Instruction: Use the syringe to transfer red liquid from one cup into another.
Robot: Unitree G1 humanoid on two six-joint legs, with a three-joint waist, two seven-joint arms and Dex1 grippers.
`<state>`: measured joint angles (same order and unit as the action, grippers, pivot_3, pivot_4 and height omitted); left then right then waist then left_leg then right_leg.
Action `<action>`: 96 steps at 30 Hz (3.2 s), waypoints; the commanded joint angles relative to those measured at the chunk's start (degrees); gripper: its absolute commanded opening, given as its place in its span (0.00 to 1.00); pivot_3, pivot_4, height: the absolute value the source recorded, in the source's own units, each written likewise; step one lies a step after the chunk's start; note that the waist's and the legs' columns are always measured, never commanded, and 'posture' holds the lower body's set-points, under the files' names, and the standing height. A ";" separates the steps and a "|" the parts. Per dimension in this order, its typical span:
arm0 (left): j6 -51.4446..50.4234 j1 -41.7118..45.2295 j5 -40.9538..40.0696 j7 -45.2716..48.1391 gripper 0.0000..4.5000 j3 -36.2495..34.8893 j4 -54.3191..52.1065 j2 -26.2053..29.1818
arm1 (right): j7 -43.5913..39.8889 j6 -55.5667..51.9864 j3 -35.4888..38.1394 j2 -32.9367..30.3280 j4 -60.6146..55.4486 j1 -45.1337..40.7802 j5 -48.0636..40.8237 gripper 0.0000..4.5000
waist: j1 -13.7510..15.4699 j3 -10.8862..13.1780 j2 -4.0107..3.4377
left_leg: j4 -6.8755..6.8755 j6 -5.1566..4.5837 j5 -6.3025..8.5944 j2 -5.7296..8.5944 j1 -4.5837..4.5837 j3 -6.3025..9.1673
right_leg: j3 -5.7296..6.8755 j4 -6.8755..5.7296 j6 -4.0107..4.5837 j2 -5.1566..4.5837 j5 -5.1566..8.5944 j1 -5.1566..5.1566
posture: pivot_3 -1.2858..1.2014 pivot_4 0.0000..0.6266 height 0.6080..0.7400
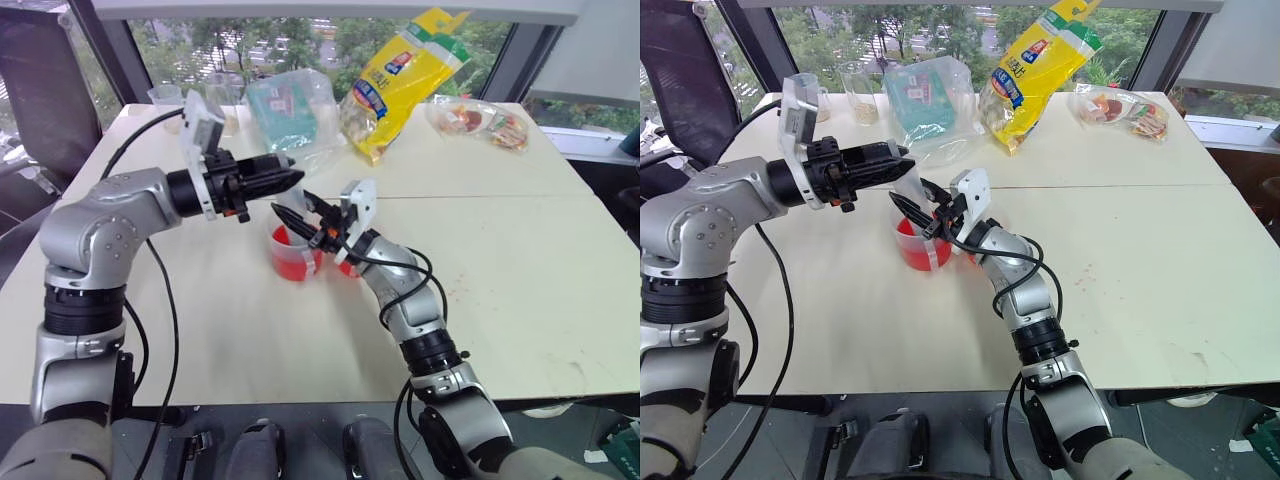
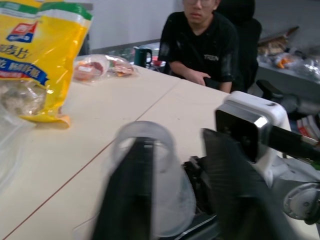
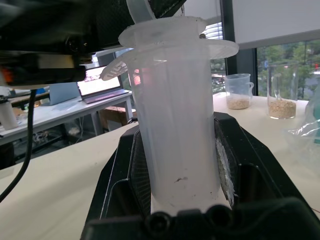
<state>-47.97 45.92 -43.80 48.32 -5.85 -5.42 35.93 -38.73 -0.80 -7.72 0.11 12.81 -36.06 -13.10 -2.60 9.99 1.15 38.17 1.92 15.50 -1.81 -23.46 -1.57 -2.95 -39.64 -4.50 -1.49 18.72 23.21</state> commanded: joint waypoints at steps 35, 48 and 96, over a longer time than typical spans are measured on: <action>5.50 13.03 3.56 0.47 0.02 -4.33 4.16 0.87 | -4.73 -7.06 -4.75 -2.63 0.99 -0.67 -0.17 0.30 | 0.04 0.00 0.00 | -0.01 0.01 0.00 0.00 -0.01 0.00 | 0.00 0.01 0.00 0.00 0.00 0.02 | 0.52 0.24 1.00; 2.92 10.57 1.86 1.40 0.17 -4.19 2.92 0.80 | -4.01 -7.77 -3.12 -2.47 -0.03 -2.66 -1.36 0.30 | -0.01 0.00 0.00 | -0.01 0.01 0.00 0.00 -0.01 0.00 | 0.00 0.01 0.00 0.00 0.00 0.02 | 0.52 0.24 1.00; -0.40 -1.70 -2.47 6.32 0.99 -2.35 -4.77 6.90 | 12.03 -21.12 12.48 -11.98 -23.58 1.93 -11.42 0.30 | 0.06 0.01 -0.01 | -0.11 -0.01 0.01 0.00 -0.06 -0.01 | -0.01 0.14 0.00 -0.01 0.00 0.03 | 0.52 0.24 1.00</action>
<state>-49.11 43.45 -46.37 53.86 -7.79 -8.38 41.93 -27.09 -22.88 4.70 -12.12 -7.17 -33.53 -23.84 -2.54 10.00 1.14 38.06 1.90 15.51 -1.81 -23.52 -1.58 -2.96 -39.50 -4.50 -1.50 18.72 23.24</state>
